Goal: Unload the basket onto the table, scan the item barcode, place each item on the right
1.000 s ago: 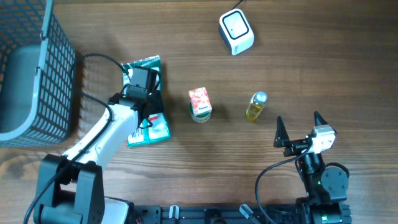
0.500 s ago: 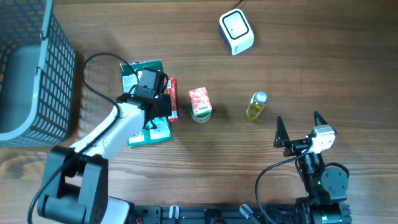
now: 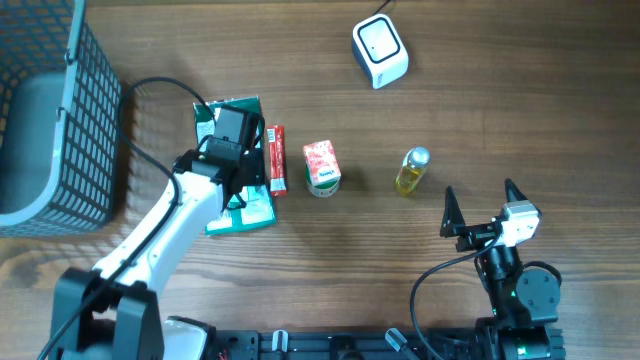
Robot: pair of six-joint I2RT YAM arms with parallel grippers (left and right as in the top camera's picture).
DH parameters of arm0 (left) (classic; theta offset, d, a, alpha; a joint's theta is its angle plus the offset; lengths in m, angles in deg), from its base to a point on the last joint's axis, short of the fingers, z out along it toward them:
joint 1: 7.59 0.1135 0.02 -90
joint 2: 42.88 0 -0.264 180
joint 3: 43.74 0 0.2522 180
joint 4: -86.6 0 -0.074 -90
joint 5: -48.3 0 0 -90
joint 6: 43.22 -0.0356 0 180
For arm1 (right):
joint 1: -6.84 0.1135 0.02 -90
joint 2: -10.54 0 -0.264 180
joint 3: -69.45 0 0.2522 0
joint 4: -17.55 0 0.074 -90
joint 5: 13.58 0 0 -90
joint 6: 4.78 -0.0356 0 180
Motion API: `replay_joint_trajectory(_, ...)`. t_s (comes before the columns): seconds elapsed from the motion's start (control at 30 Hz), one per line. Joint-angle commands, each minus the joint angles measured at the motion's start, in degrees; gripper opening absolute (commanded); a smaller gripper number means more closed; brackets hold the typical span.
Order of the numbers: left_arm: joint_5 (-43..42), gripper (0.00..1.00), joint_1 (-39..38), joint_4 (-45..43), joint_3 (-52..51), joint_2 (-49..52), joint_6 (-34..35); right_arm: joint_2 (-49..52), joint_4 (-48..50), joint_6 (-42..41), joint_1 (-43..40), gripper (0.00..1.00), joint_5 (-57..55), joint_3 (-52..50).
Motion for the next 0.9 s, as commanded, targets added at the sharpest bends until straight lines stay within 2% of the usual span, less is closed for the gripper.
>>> replay_joint_trajectory(0.0, 0.50, 0.22, -0.04, 0.09, 0.35, 3.04, 0.24, -0.15, 0.13, 0.48, -0.17, 1.00, 0.50, -0.09)
replay_joint_trajectory(0.23, 0.57, 0.26, -0.04, 1.79, 0.35, 9.49, 0.33, -0.11, 0.13, 0.46, -0.17, 1.00, 0.50, -0.09)
replay_joint_trajectory(0.3, 0.55, 0.33, -0.04, 1.79, 0.35, 12.87, 0.35, -0.11, 0.13, 0.48, -0.17, 1.00, 0.50, -0.09)
replay_joint_trajectory(0.43, 0.57, 0.31, -0.04, 2.01, 0.39, 14.56, 0.31, -0.09, 0.13, 0.48, -0.17, 1.00, 0.50, -0.09)
replay_joint_trajectory(0.7, 0.55, 0.36, 1.38, 5.25, 6.43, 3.21, 0.35, -0.02, 0.13, 0.46, -0.17, 1.00, 0.50, -0.09)
replay_joint_trajectory(0.87, 0.59, 0.38, 3.93, 6.21, 6.58, -3.91, 0.35, 0.00, 0.13, 0.48, -0.17, 1.00, 0.50, -0.09)
